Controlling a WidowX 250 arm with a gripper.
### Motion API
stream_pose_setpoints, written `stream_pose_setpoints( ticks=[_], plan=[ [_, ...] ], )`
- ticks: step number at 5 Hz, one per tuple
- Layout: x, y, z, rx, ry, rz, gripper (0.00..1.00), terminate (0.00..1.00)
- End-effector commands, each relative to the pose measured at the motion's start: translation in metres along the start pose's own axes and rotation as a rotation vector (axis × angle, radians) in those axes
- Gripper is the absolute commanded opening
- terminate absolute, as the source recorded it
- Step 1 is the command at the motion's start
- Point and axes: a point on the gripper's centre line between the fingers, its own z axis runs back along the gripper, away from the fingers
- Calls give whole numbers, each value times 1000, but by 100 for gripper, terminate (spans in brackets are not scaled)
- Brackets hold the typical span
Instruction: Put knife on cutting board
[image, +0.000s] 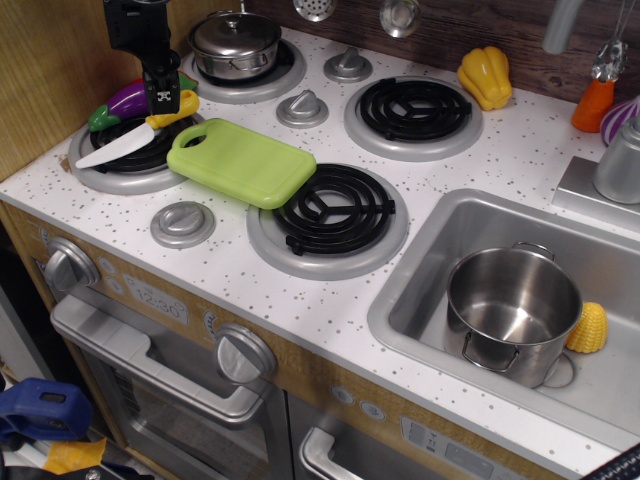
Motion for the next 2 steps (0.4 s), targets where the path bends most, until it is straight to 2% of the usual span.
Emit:
stream_pose_setpoints(
  ticks=[1, 2],
  plan=[
    [0, 0, 0, 0, 0, 0, 100, 0],
    [-1, -5, -3, -12, 17, -18, 100, 0]
  ],
)
